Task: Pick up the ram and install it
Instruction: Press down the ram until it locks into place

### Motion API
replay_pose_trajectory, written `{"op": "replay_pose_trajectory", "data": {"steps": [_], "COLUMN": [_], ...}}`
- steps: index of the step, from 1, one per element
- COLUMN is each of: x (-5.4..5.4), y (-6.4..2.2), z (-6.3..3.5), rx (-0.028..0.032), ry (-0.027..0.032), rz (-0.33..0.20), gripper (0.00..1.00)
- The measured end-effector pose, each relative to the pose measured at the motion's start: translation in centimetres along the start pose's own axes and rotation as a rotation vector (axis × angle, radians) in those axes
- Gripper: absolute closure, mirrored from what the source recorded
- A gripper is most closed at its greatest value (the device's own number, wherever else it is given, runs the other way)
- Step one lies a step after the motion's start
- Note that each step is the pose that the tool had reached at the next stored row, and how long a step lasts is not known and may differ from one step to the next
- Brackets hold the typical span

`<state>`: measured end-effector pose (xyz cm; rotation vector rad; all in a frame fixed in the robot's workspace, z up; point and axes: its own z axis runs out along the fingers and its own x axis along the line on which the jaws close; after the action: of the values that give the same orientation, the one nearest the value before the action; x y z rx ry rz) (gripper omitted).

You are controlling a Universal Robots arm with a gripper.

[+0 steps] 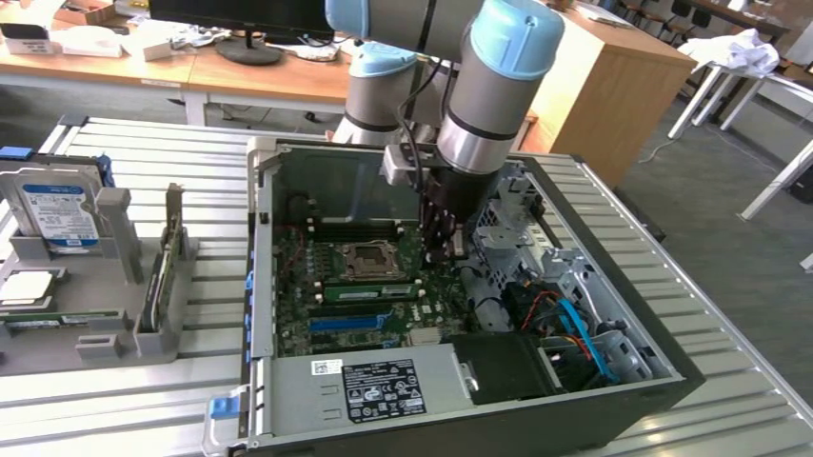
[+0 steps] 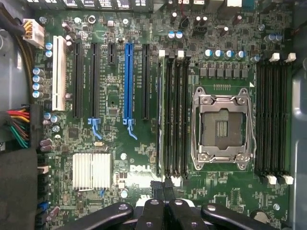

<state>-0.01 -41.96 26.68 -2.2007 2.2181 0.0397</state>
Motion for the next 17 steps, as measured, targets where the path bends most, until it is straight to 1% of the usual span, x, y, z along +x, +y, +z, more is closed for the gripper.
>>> {"op": "replay_pose_trajectory", "data": {"steps": [2, 12, 17], "x": [0.0, 0.1, 0.1], "y": [0.0, -0.01, -0.01], "z": [0.11, 1.84, 2.1], "rx": [0.0, 0.0005, 0.0004], "ry": [0.0001, 0.0, 0.0002], "rz": [0.0, 0.0, 0.0], "gripper": [0.89, 0.89, 0.89]}}
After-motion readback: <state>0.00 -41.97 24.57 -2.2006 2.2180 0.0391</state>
